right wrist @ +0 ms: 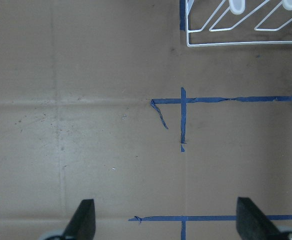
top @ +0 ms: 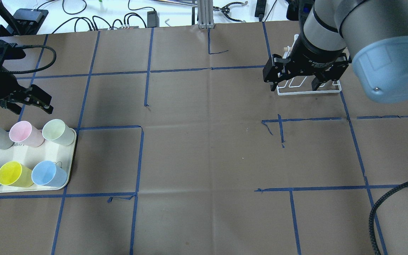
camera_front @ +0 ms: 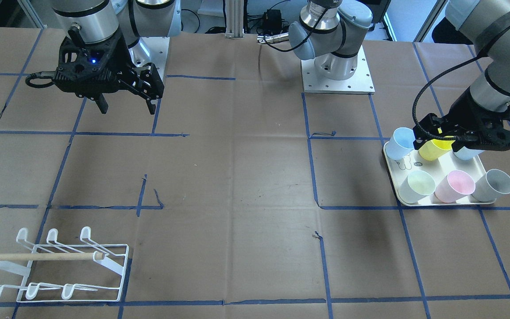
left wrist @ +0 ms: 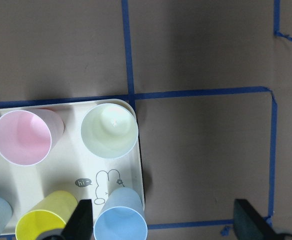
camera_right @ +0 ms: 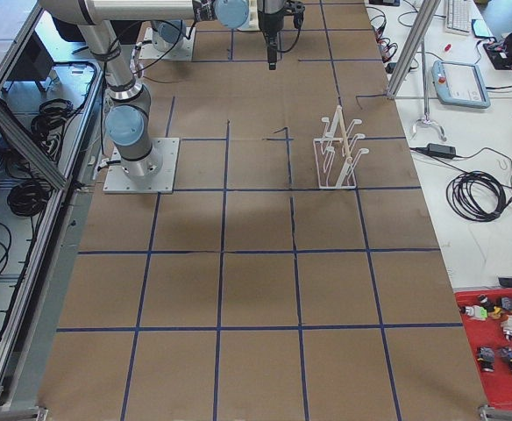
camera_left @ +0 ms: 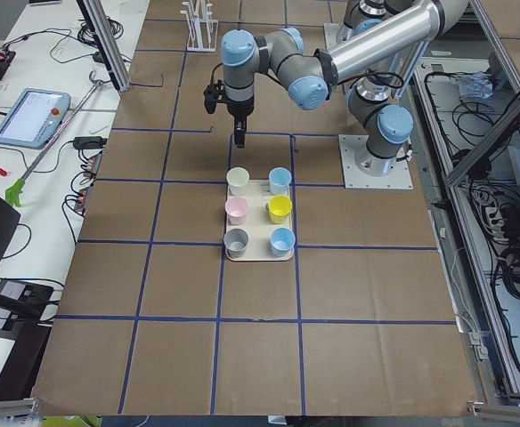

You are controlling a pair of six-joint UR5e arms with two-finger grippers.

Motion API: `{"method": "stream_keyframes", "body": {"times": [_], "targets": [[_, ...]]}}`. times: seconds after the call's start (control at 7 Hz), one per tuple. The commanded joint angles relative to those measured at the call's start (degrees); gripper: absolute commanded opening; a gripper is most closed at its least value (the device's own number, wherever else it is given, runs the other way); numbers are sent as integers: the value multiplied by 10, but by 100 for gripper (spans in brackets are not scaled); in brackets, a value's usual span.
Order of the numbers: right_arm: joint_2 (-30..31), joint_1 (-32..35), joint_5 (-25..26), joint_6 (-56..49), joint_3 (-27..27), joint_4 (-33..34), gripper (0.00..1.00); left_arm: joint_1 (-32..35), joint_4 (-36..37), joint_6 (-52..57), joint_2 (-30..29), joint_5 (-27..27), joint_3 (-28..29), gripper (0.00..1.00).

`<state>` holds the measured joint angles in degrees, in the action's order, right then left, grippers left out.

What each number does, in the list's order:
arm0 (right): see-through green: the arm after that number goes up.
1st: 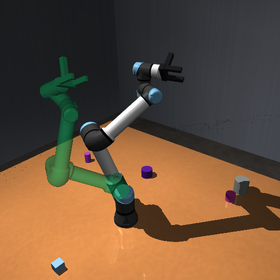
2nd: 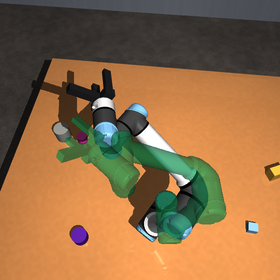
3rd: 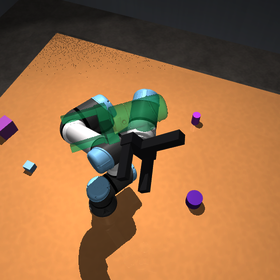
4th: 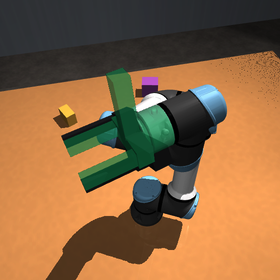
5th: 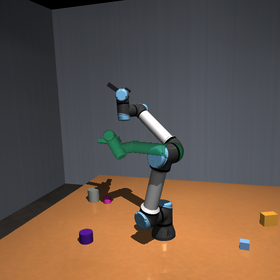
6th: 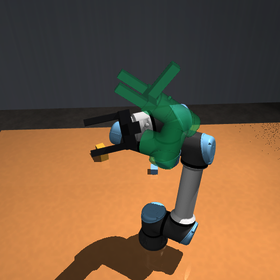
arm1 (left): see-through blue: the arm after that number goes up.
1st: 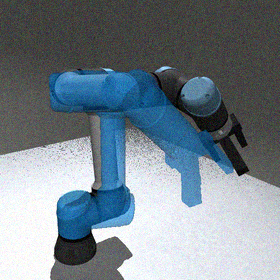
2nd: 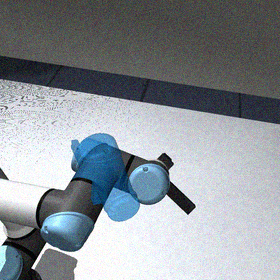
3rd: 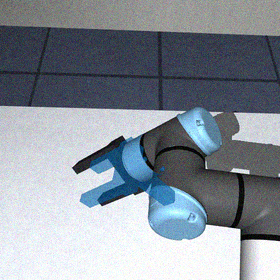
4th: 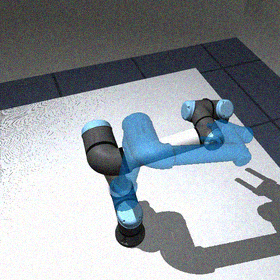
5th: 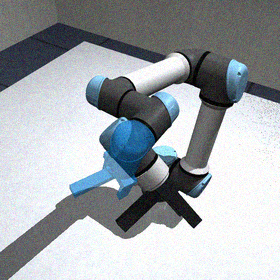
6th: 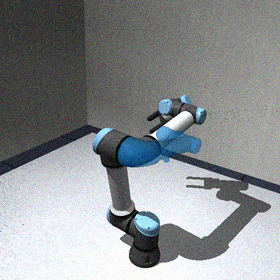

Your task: Transfer IKEA cup to right arm and place on rack

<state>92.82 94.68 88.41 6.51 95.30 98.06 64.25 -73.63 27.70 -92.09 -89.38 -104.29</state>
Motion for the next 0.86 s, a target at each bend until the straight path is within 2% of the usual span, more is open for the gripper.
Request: {"method": "stream_keyframes", "body": {"times": [0.0, 0.29, 0.71], "targets": [[-3, 2, -19, 58, 27, 76, 100, -5, 120, -2, -50, -1, -49, 100], [3, 4, -50, 116, 71, 161, 100, -11, 179, -3, -82, -2, -78, 100], [0, 5, -134, 279, 107, 292, 100, -12, 198, -3, -99, -3, -96, 100]]}}
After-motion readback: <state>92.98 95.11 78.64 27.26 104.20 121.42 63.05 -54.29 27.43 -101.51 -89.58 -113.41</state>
